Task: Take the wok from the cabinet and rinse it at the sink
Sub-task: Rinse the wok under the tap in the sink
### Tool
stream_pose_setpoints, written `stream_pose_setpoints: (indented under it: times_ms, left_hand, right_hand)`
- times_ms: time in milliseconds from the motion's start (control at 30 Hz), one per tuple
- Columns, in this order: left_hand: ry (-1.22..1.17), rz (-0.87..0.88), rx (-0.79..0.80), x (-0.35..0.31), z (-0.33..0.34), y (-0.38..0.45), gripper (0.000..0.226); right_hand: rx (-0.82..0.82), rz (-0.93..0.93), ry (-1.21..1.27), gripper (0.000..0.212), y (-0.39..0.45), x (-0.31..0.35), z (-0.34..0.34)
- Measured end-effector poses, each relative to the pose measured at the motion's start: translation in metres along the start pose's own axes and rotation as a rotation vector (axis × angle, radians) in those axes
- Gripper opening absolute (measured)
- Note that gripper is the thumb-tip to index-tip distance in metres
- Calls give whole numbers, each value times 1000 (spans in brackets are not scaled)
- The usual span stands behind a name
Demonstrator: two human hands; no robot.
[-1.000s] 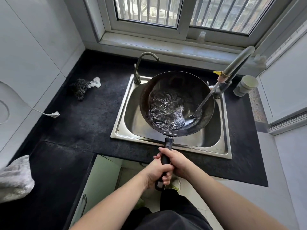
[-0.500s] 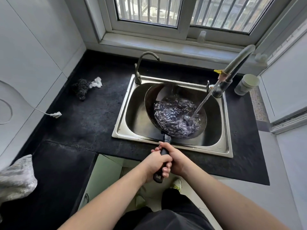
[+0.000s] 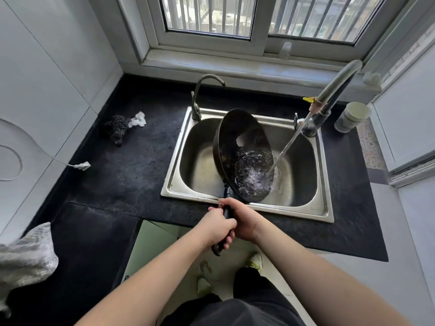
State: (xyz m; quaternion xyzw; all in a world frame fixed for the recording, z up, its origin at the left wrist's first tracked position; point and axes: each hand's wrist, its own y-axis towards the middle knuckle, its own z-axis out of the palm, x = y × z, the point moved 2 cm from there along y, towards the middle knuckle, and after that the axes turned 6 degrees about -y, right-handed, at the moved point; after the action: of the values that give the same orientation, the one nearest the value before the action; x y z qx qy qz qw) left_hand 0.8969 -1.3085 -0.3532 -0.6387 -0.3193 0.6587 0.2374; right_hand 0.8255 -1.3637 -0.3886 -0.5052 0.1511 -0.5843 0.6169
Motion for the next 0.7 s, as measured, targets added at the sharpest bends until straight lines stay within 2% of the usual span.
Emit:
stream_pose_setpoints:
  times_ms: [67,333,533,700]
  left_hand:
    - [90,35,-34,1,-6,-2,12]
    - [227,127,-147,-2,-16,-6,5]
    - [222,164,-184,-8,-16,-6,8]
    - [242,165,-162,-9,-15,-7,7]
  right_hand:
    - [14,22,-49,36,-1,5,5]
    - [-13,-39,-73,33,5,10,18]
    - [-19,-151,132,34,13,16,20]
    - [-8,-142,175,32,12,14,18]
